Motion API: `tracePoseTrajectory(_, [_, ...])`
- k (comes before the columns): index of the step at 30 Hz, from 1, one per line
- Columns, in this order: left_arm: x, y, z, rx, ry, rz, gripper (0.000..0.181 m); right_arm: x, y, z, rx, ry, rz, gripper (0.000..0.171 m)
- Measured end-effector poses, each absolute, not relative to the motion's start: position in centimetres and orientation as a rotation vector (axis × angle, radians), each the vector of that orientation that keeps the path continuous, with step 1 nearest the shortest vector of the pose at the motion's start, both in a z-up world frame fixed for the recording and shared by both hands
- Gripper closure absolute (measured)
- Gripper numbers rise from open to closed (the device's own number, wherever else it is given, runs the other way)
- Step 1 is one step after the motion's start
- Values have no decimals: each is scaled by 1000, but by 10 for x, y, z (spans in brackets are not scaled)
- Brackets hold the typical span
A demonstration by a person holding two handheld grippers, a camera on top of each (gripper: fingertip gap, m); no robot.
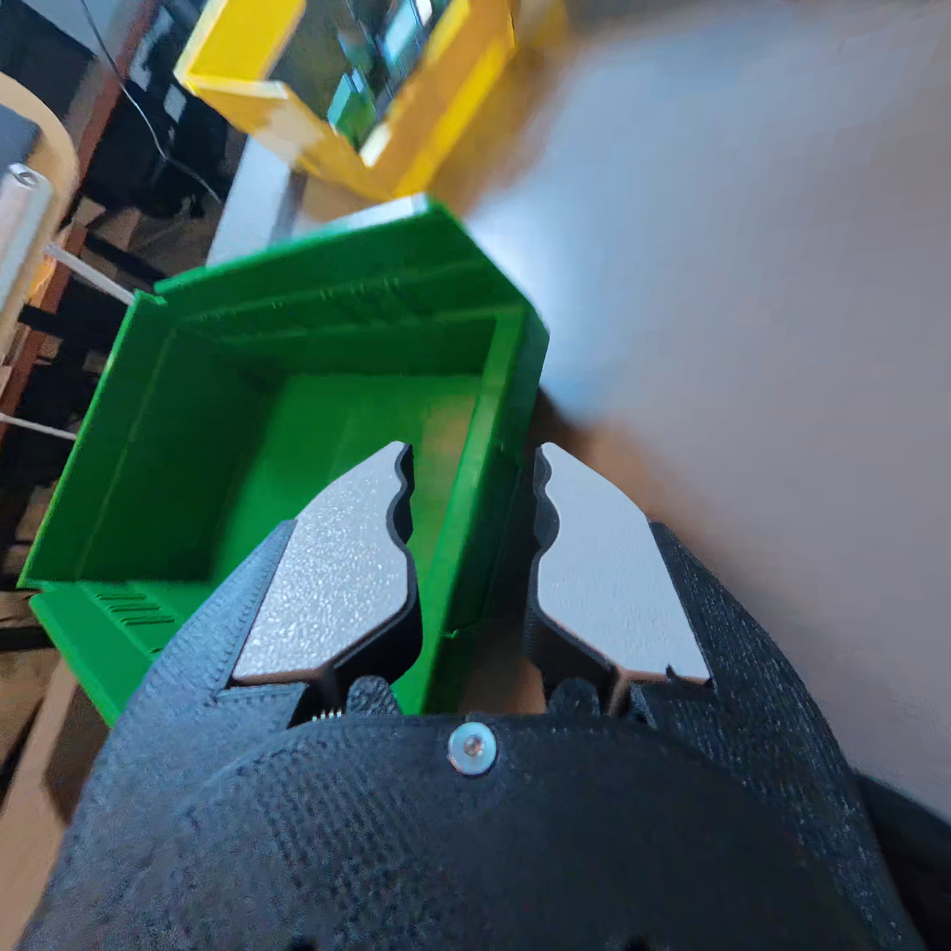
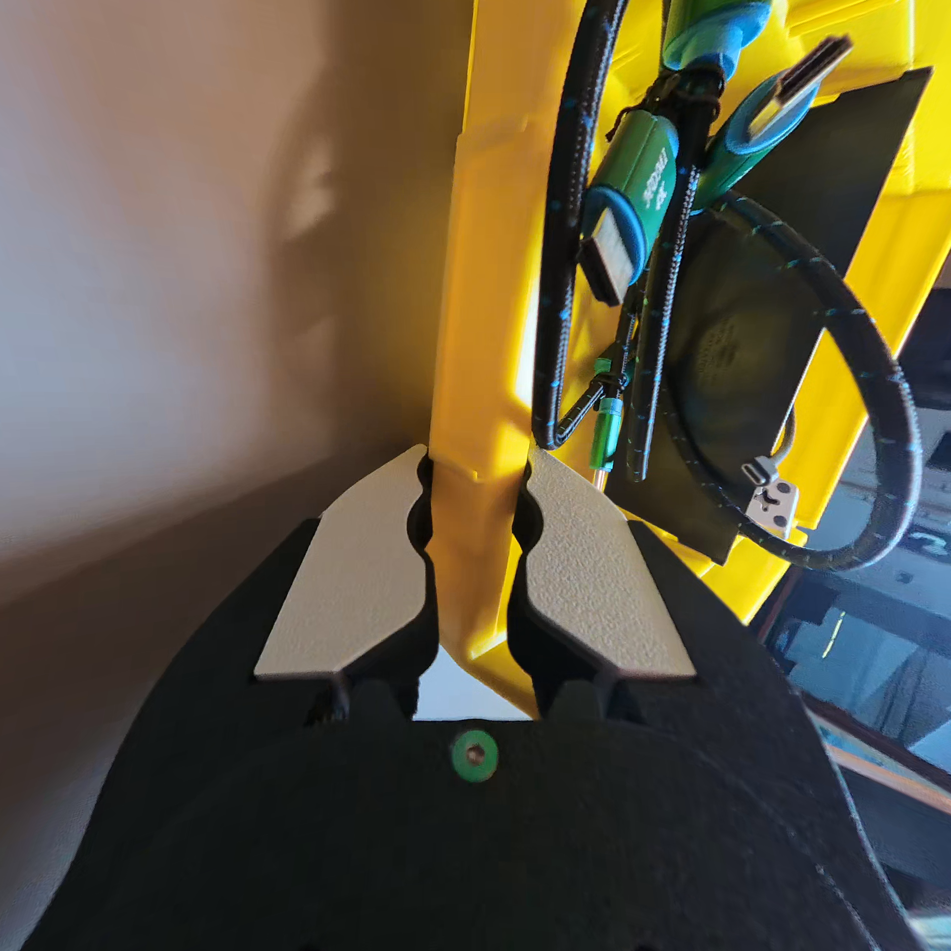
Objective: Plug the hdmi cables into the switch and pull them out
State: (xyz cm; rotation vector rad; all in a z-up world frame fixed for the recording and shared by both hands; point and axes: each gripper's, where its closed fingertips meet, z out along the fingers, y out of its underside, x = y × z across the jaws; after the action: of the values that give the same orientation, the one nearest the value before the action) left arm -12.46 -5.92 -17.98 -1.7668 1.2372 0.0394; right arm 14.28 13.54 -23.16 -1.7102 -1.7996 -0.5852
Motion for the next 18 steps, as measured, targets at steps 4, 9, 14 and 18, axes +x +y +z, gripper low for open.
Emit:
tracePoseTrajectory(4, [-94, -83, -155, -1722, 1114, -156, 141, 145, 93, -230, -1529, -1861, -564, 142])
tracePoseTrajectory(9, [-53, -104, -171, -1804, 1001, -270, 140, 139, 2, -224, -1320, -1909, -434, 140])
tracePoseTrajectory(14, [-8, -117, -167, -1811, 864, -366, 131, 108, -135, -143, -1273, -1606, 360, 140])
tracePoseTrajectory(18, [4, -107, -170, -1815, 724, -372, 129, 157, -131, -98, -1387, -1148, 699, 144])
